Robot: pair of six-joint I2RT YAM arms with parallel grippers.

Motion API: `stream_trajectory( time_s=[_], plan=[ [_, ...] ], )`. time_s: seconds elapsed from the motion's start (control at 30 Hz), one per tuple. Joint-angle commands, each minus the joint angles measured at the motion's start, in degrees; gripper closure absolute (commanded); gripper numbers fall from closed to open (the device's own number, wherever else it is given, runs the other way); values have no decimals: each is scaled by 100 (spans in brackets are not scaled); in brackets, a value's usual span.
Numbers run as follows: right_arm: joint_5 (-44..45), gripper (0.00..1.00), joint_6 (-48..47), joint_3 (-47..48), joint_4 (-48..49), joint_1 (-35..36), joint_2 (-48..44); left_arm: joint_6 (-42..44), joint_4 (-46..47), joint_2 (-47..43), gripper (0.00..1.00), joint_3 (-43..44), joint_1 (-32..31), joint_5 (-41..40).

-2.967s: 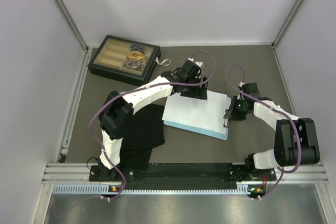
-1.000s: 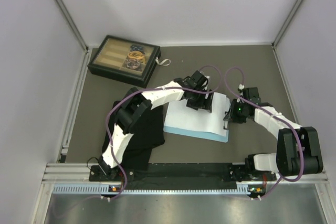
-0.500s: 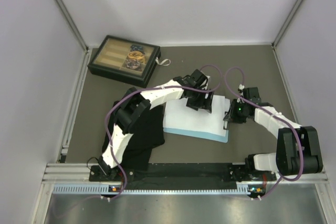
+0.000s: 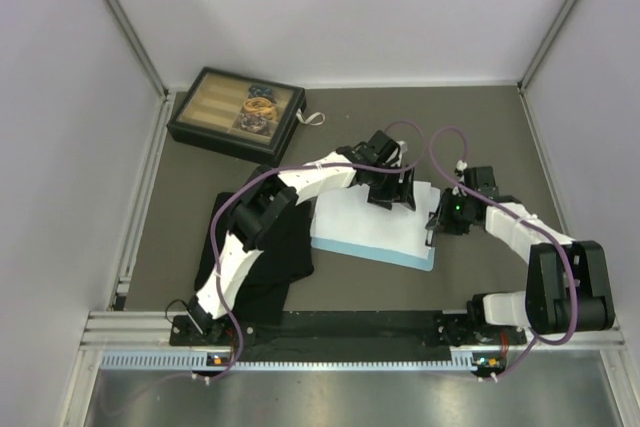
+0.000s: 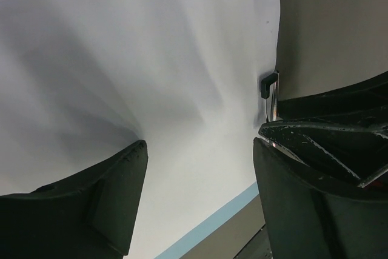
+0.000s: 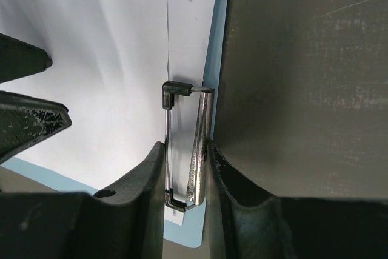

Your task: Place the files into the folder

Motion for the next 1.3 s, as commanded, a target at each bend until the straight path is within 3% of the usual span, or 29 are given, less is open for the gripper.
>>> stream_trajectory(
  time_s=[0.0,0.83,1.27],
  plan=[
    [-283,100,71,37,214,-69,-159,-100,122,434,25,51,85,-82],
    [-793,100,695,-649,1181,-394,-757,41,-168,620,25,-274,165,-372],
    [-864,100,424,-377,1024,-394,-371,50,-353,647,25,-89,-46,-222]
  ],
)
